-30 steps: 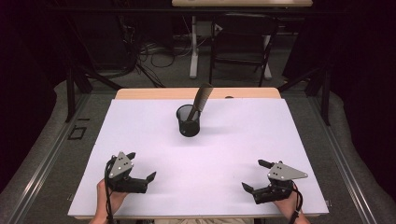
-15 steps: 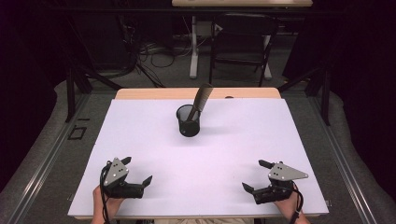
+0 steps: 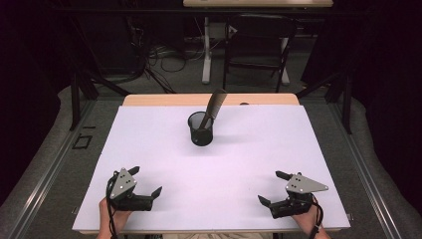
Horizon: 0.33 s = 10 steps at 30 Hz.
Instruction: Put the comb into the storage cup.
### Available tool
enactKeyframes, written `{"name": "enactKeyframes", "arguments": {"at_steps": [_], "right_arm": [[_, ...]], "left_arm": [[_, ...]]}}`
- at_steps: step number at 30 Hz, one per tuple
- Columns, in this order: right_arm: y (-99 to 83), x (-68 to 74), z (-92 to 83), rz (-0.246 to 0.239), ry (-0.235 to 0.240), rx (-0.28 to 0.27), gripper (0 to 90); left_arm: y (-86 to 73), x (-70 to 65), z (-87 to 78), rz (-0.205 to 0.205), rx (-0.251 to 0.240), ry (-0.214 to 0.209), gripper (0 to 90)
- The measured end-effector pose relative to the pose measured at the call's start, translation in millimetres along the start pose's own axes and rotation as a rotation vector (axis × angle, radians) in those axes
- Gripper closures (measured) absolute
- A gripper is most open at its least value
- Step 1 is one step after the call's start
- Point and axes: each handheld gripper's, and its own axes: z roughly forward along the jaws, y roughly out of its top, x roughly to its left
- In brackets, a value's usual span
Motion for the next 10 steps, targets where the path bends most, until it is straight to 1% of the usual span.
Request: {"name": "enactKeyframes", "arguments": {"at_steps": [2,4,7,10], "right_arm": [[0.2,0.6,-0.6,0.002,-0.002,-0.002,0.0],[0.2,0.9,-1.2,0.002,0.002,-0.001,0.0],[-0.3,0.0,-1.1,0.006,0.002,-0.004,0.0],[-0.1,0.1,-2.5,0.003,0.0,-0.009,0.0]], "left_arm": [[-0.2,-0.7,0.9,0.0,0.004,-0.005,0.0],[0.3,-0.9,0.6,0.008,0.005,-0.001,0.0],[0.9,0.0,0.3,0.002,-0.005,0.0,0.0],[0.9,0.8,1.0,0.003,0.0,-0.002,0.0]]}}
